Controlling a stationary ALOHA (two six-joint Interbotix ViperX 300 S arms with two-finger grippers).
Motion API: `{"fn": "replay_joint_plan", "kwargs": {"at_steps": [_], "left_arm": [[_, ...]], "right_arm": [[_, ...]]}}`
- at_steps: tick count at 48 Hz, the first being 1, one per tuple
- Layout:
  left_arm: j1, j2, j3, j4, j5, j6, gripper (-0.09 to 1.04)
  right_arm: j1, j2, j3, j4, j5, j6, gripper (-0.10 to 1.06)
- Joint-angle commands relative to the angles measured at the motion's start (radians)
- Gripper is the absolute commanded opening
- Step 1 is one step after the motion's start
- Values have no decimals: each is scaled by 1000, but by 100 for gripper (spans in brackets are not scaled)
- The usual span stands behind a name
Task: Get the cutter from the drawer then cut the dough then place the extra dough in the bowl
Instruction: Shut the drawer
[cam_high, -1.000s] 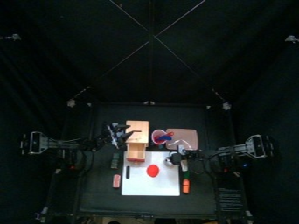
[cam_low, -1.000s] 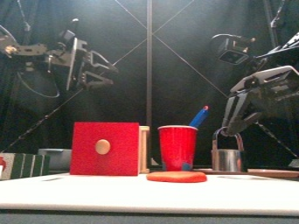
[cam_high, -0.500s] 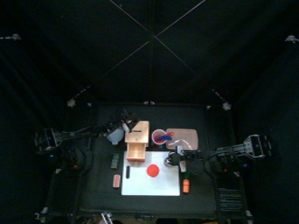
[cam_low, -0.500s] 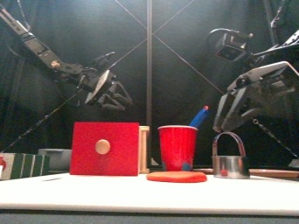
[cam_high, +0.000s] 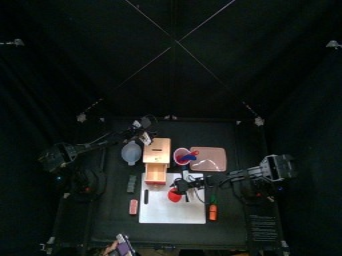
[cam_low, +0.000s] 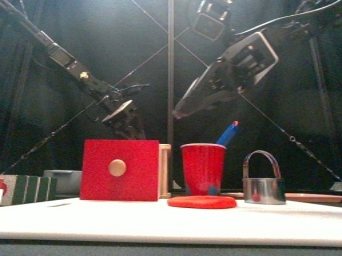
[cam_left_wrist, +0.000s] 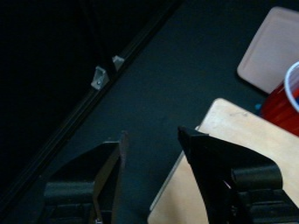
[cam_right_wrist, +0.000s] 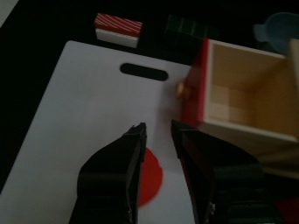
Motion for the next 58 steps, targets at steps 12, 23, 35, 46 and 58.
{"fn": "replay_joint_plan", "kwargs": {"at_steps": [12,23,35,46,58], "left_arm": [[5,66,-98,58,66,2,69],[2,107,-104,80,101,15,65],[-14,132,-106,75,106,28,65],[-17,153,-106,74,98,29,65],[-20,160,-98,72,92,29,65]], "right_arm": [[37,201,-193,40,-32,0,68],[31,249,-236,37,-34,-3,57],[-12,313,-293,14,-34,-20,35],[-74,383,-365,-35,-18,-15,36],[-137,388,-400,-103,32,-12,36]]}}
